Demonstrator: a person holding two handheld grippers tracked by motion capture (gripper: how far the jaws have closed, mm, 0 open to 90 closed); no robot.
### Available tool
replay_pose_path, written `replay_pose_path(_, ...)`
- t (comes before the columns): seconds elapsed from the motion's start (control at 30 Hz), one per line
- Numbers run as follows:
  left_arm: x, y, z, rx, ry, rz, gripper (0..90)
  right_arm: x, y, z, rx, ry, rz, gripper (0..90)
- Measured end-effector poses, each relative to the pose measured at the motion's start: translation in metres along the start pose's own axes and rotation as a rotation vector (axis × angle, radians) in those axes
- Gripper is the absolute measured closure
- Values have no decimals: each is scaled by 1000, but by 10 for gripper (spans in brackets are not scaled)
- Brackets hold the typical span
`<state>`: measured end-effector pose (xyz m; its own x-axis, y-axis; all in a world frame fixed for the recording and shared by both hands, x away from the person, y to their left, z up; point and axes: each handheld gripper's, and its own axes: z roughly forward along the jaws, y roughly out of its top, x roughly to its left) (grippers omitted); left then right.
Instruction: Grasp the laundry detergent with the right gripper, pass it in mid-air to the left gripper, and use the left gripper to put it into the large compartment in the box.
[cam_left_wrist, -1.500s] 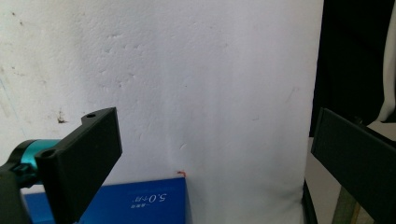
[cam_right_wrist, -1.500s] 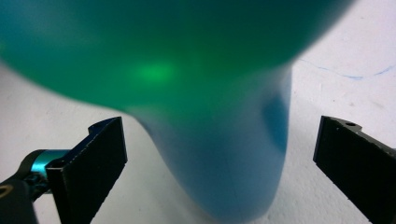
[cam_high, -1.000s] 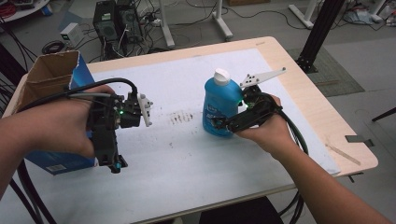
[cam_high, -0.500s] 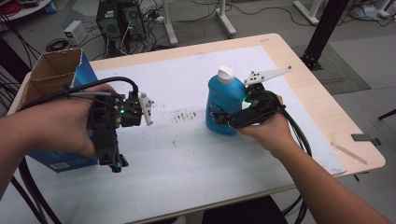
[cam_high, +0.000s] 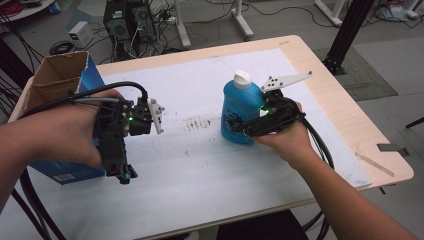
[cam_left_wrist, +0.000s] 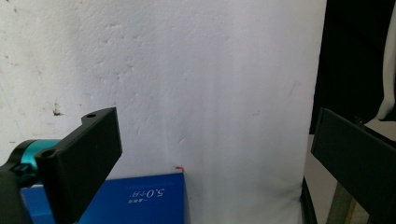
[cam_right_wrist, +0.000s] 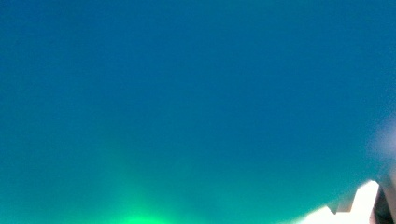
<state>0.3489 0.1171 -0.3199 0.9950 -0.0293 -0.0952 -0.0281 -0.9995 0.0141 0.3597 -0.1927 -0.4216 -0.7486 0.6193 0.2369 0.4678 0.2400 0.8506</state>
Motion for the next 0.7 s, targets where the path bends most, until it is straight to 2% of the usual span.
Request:
replay_pose_path(0.1,0,0,0,2,2,0,17,-1,0,-1,-7,5,-4,257)
replay_pose_path(0.53,2,1,2,0,-1,1,18,-1,0,0,-5,3,-5,275)
replay_pose_path(0.7,2,1,2,5,-2,4,17,0,-1,1,-14,-1,-23,357)
